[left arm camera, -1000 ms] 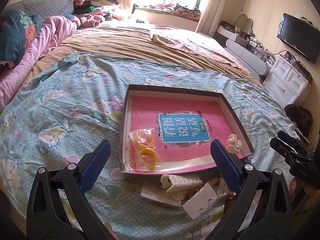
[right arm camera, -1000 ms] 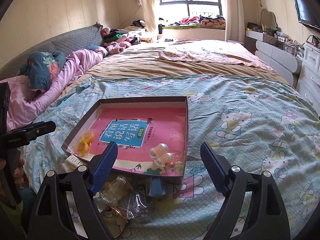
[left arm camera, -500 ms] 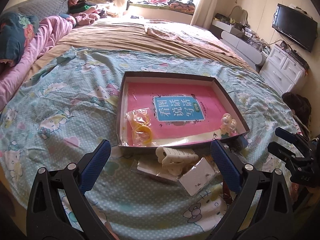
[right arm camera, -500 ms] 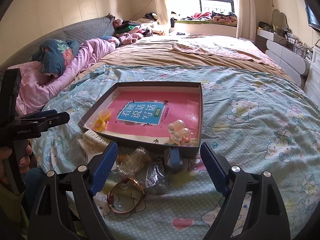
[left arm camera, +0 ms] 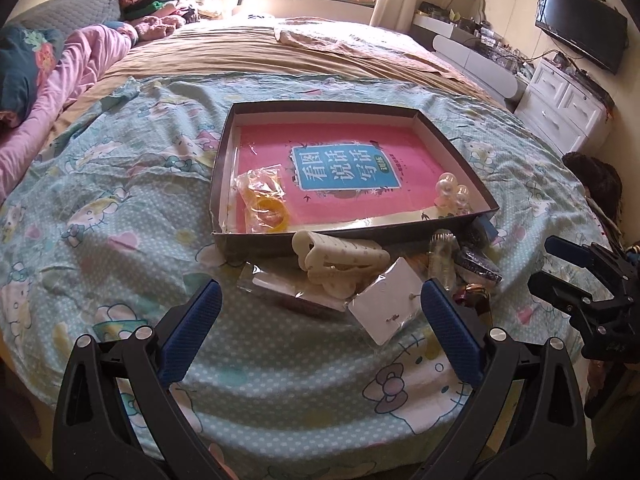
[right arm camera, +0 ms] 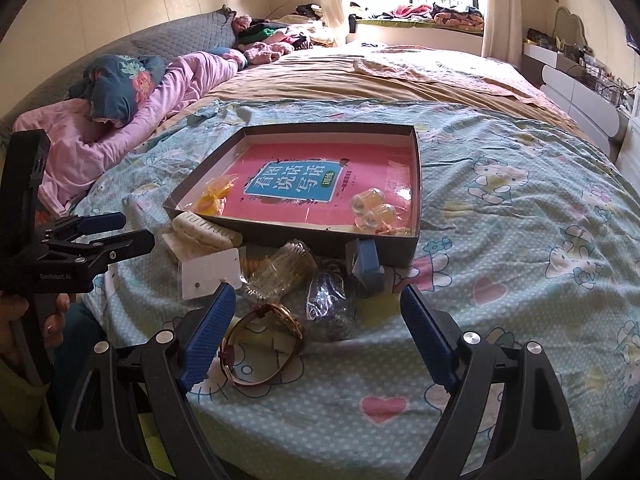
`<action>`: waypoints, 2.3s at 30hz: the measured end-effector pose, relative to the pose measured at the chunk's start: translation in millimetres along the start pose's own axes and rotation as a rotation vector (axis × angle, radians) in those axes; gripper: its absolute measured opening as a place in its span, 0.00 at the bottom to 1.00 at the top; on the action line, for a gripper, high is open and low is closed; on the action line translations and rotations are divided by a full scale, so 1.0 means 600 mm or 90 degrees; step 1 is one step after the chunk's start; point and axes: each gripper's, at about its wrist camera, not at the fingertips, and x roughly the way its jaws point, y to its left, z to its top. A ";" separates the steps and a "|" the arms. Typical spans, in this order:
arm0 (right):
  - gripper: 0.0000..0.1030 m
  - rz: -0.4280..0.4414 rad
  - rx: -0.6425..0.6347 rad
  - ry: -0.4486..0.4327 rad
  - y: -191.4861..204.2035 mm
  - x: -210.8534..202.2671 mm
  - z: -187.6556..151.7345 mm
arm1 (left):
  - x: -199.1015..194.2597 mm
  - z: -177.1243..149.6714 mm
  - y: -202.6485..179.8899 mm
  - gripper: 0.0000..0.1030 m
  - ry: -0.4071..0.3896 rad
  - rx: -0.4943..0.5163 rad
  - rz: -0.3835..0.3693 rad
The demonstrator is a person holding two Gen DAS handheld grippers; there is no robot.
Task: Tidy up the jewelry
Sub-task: 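Move the right tool to the dark bagged item beside the box, then grasp the white hair clip with the left tool while the right tool grasps the dark bag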
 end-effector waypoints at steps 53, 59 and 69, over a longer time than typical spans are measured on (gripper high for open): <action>0.27 0.057 0.083 0.058 -0.048 0.095 -0.023 | 0.105 0.027 0.035 0.33 0.037 -0.119 -0.140; 0.27 0.059 0.065 0.036 -0.041 0.062 -0.016 | 0.075 0.029 0.026 0.28 0.012 -0.103 -0.143; 0.26 0.065 0.038 -0.008 -0.020 0.022 0.006 | 0.017 0.037 0.015 0.28 -0.042 -0.080 -0.142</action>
